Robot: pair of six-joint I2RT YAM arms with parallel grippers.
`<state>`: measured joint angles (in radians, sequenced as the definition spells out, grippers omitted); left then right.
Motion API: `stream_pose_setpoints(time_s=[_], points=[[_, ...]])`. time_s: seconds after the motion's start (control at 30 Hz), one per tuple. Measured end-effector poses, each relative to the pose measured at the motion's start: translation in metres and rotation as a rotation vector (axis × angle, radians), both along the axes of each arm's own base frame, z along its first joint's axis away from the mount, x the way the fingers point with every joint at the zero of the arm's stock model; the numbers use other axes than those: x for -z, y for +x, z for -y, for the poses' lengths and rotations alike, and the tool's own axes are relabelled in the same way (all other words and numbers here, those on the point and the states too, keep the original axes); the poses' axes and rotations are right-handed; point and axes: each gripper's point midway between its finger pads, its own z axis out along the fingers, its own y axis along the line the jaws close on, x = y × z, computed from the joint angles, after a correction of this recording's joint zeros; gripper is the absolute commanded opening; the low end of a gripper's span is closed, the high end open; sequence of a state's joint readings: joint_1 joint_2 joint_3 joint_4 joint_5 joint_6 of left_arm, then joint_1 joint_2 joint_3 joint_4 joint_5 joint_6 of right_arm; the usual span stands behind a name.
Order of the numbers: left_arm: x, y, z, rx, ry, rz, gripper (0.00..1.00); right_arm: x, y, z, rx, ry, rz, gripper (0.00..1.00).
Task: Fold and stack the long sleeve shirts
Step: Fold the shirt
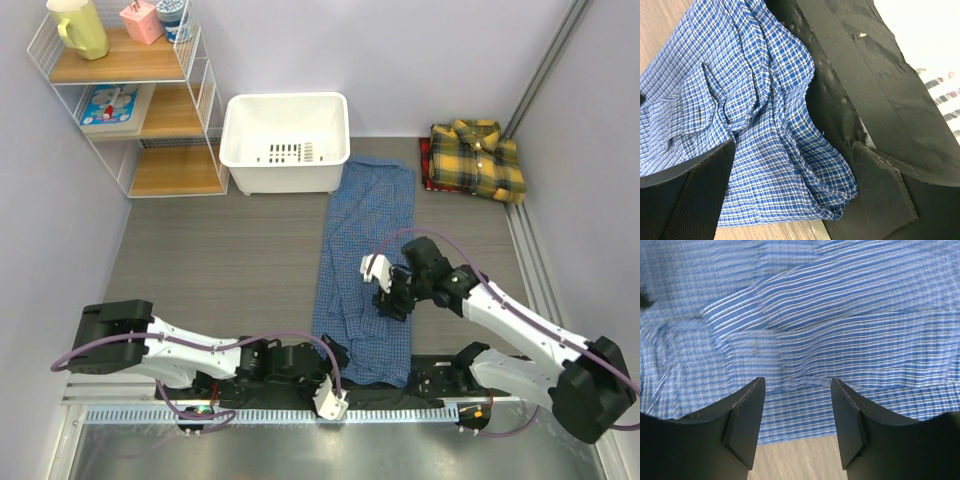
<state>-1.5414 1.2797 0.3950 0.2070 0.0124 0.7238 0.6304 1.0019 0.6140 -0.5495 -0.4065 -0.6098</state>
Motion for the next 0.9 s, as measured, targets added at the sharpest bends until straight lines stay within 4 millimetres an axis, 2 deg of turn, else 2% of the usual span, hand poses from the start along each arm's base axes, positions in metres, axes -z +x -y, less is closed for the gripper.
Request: stream_pose_setpoints(time_s=[0.13,0.23,0.37,0.47,0.57,0.6,0.77,0.83,0.9], points=[[0.002,0.0,0.005,-0.01,-0.01,0.025,0.99,-0.001,0.026,-0.003,0.064,0.062,-0.061,0.56],[0.003,0.0,0.008,-0.014,-0.017,0.033,0.96,0.0,0.036,-0.013,0.056,0.106,-0.108,0.53],[0.003,0.0,0.018,-0.018,-0.051,0.046,0.91,0.006,0.036,-0.026,0.039,0.145,-0.174,0.52],[0.003,-0.001,0.033,-0.015,-0.084,0.054,0.88,0.013,0.034,-0.03,0.028,0.154,-0.216,0.51],[0.003,-0.001,0.037,-0.016,-0.098,0.059,0.81,0.02,0.031,-0.032,0.024,0.155,-0.254,0.5],[0.004,-0.001,0.039,-0.016,-0.102,0.059,0.75,0.022,0.03,-0.033,0.023,0.154,-0.266,0.5],[0.008,-0.005,0.051,0.0,-0.119,0.036,0.54,0.034,0.026,-0.034,0.016,0.141,-0.329,0.47],[0.011,-0.008,0.05,0.013,-0.111,0.017,0.55,0.035,0.027,-0.036,0.014,0.139,-0.342,0.47],[0.008,-0.01,0.052,0.023,-0.12,0.009,0.62,0.034,0.029,-0.037,0.005,0.141,-0.34,0.47]])
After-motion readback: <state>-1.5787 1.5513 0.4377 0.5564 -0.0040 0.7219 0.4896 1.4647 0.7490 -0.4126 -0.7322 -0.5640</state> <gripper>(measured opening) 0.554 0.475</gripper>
